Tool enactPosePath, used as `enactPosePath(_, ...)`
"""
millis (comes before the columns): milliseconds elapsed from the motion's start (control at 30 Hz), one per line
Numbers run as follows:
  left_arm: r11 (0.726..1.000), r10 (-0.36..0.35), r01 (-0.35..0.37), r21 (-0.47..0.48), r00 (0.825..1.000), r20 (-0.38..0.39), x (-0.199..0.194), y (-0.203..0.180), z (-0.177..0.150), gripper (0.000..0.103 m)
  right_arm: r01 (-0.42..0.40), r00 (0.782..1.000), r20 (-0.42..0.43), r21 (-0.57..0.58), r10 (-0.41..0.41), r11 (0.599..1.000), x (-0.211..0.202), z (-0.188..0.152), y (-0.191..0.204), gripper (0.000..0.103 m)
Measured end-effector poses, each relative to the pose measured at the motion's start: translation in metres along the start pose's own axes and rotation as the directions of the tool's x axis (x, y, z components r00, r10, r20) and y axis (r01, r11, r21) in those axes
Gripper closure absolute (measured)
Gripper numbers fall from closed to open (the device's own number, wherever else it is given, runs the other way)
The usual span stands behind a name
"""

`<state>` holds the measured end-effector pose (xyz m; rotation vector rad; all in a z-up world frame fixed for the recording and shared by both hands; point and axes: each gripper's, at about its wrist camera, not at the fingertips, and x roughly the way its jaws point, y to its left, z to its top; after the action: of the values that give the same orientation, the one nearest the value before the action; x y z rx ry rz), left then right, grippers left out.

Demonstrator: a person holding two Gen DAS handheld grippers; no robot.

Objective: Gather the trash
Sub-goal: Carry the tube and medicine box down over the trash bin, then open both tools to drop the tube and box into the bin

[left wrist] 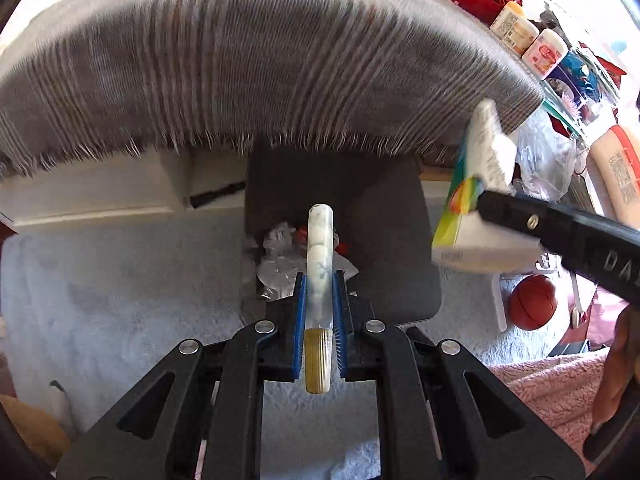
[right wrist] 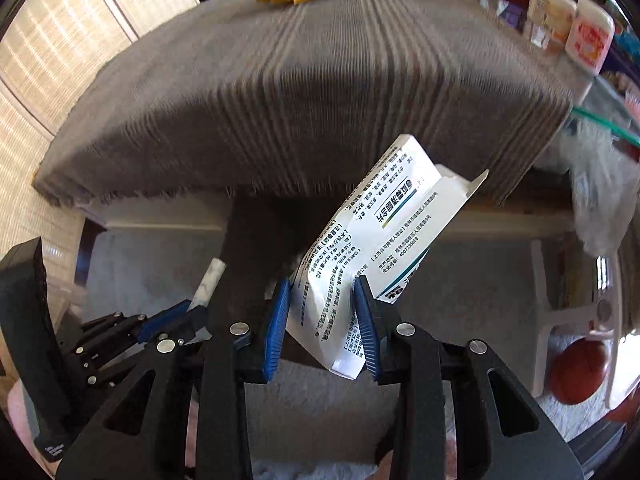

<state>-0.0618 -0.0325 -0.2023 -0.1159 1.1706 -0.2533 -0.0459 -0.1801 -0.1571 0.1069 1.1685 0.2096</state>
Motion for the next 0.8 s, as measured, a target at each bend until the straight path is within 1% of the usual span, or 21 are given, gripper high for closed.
enactPosePath(100,1.0,0.01,-0.01,0.025,1.0,0.002,0.015,0.0,-0.006,0.092,-0.045,0.999,-0.019,0.033,0.045,0.998,0.02,-0.007,-0.008,0.069)
enactPosePath(133,1.0,0.003,-0.003,0.03,1.0,-0.004,0.02,-0.002,-0.007,0.092,-0.054,0.998,-0.022,0.043,0.055,0.998,0.027,-0.008,-0.011,0.069)
enactPosePath(200,0.999,-0.015,0.015,0.039,1.0,0.002,0.025,-0.005,-0.007,0.092,-0.051,0.998,-0.031,0.047,0.053,0.998,0.035,-0.01,-0.012,0.069)
enactPosePath(267,0.999,-0.013,0.012,0.04,1.0,0.015,0.025,-0.005,-0.004,0.092,-0.054,0.998,-0.04,0.044,0.056,0.998,0.041,-0.01,-0.01,0.069)
enactPosePath(367,0.999,0.006,-0.006,0.042,1.0,0.016,0.027,-0.003,0.0,0.091,-0.035,0.999,-0.029,0.028,0.036,0.999,0.046,-0.009,-0.008,0.069)
enactPosePath(467,0.999,0.015,-0.016,0.04,1.0,0.01,0.03,-0.002,0.002,0.091,-0.039,0.999,-0.032,0.054,0.041,0.998,0.05,-0.008,-0.01,0.067)
enactPosePath(567,0.999,0.017,-0.018,0.037,1.0,0.009,0.03,-0.001,0.003,0.091,-0.047,0.998,-0.03,0.068,0.049,0.997,0.049,-0.007,-0.014,0.067)
enactPosePath(633,0.999,0.015,-0.015,0.033,1.0,0.011,0.029,0.0,0.005,0.089,-0.048,0.998,-0.025,0.064,0.05,0.997,0.047,-0.005,-0.014,0.066)
enactPosePath(700,0.999,0.021,-0.021,0.03,1.0,0.016,0.028,0.0,0.005,0.085,-0.047,0.999,-0.018,0.066,0.048,0.997,0.045,-0.004,-0.016,0.059)
enactPosePath(733,0.999,0.022,-0.022,0.029,1.0,0.017,0.027,0.001,0.005,0.081,-0.042,0.999,-0.014,0.069,0.043,0.997,0.043,-0.004,-0.018,0.052)
enactPosePath(767,0.999,0.025,-0.025,0.028,1.0,0.018,0.026,0.001,0.005,0.077,-0.037,0.999,-0.01,0.077,0.037,0.996,0.042,-0.004,-0.02,0.048)
enactPosePath(800,0.999,0.032,-0.032,0.027,0.999,0.021,0.025,0.001,0.005,0.069,-0.033,0.999,-0.009,0.083,0.034,0.996,0.04,-0.003,-0.024,0.046)
